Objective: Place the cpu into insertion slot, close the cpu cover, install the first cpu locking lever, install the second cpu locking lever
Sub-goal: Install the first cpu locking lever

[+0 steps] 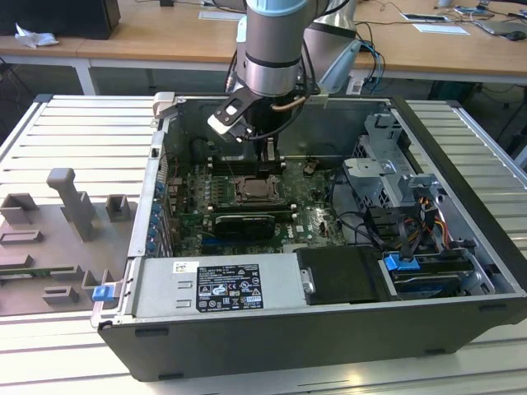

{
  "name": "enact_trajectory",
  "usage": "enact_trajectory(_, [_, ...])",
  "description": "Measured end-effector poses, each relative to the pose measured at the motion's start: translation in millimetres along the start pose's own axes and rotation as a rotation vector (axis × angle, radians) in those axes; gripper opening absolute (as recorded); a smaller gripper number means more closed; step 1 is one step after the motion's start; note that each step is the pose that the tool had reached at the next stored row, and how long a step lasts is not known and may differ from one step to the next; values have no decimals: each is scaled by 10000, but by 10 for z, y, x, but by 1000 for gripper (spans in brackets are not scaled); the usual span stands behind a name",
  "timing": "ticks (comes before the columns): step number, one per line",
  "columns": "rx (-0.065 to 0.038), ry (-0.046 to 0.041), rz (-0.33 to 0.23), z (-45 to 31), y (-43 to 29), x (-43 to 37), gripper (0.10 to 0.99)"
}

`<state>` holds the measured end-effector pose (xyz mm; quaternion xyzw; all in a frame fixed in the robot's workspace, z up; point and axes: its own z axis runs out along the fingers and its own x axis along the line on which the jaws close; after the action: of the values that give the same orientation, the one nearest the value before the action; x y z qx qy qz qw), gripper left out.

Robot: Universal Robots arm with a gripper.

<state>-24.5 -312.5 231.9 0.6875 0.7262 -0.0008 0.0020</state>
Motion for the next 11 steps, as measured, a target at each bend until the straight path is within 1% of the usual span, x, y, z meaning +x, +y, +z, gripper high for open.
enact_trajectory(2, [1, -19, -10, -4, -6, 1, 106])
enact_trajectory(3, [1, -23, -14, -80, -12, 1, 106])
enact_trajectory(4, [5, -137, -25, -238, -15, 3, 106])
enact_trajectory(7, [-4, -202, -48, -320, -15, 3, 106])
enact_trajectory(8, [-19, -224, -134, -342, -14, 3, 106])
enact_trajectory(11, [-32, -230, -1054, -340, -15, 3, 106])
